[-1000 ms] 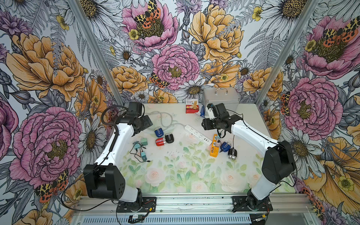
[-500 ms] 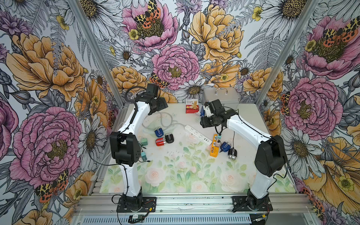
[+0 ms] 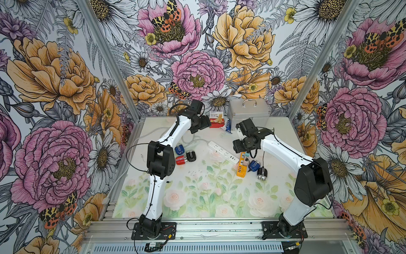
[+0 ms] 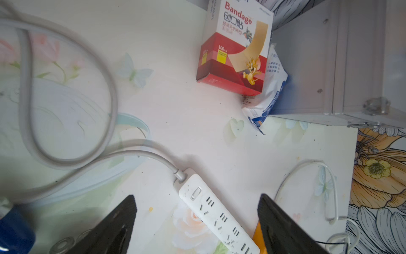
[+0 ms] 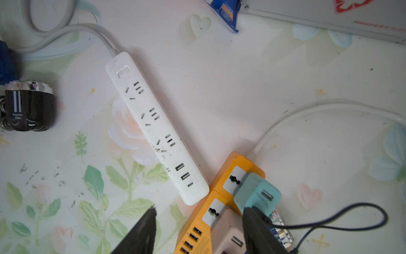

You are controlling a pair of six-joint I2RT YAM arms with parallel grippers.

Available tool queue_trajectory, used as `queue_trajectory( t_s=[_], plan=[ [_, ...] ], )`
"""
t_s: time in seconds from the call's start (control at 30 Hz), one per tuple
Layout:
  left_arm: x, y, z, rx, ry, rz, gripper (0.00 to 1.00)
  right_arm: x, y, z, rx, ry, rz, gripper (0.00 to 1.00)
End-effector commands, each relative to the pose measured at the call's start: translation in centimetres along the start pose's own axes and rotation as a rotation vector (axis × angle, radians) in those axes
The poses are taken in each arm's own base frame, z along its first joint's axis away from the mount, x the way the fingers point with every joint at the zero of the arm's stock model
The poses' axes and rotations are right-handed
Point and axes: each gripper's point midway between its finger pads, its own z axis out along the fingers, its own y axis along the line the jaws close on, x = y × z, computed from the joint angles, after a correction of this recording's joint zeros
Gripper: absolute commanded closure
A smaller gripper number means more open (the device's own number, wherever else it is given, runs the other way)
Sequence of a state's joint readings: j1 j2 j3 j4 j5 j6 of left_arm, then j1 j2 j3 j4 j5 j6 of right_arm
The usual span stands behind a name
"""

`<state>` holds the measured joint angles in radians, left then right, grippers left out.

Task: Unplug the electric shaver
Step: Move the socket to the center of the board.

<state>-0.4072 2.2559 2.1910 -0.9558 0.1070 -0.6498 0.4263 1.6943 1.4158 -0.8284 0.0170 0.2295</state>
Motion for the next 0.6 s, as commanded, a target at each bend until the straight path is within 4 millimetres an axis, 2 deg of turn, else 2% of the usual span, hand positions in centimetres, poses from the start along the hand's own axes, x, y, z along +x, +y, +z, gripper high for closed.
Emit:
queue_trajectory(
  t_s=[0.0, 0.17, 0.3, 0.47, 0.57],
  plan=[
    [1.6, -2.1, 0.6, 0.034, 0.038, -0.079, 0.14, 0.3, -1.2, -1.9, 0.034, -0.029, -0.015, 0.36],
    [4.9, -3.9, 2.1, 0.027, 0.095, -0.069, 0.14, 3.4, -2.2, -2.2, 0.048, 0.036, 0.081, 0.36],
    [7.0, -5.0, 3.3, 0.02, 0.133, -0.053, 0.15, 5.2, -2.7, -2.7, 0.06, 0.04, 0.149, 0.36],
    [7.3, -6.7, 3.9, 0.044, 0.125, -0.024, 0.16, 6.1, -2.3, -1.8, 0.033, 0.08, 0.191, 0.36],
    [7.3, -6.9, 3.9, 0.04, 0.112, 0.005, 0.16, 6.4, -1.8, -0.9, 0.008, 0.115, 0.223, 0.37]
  ],
)
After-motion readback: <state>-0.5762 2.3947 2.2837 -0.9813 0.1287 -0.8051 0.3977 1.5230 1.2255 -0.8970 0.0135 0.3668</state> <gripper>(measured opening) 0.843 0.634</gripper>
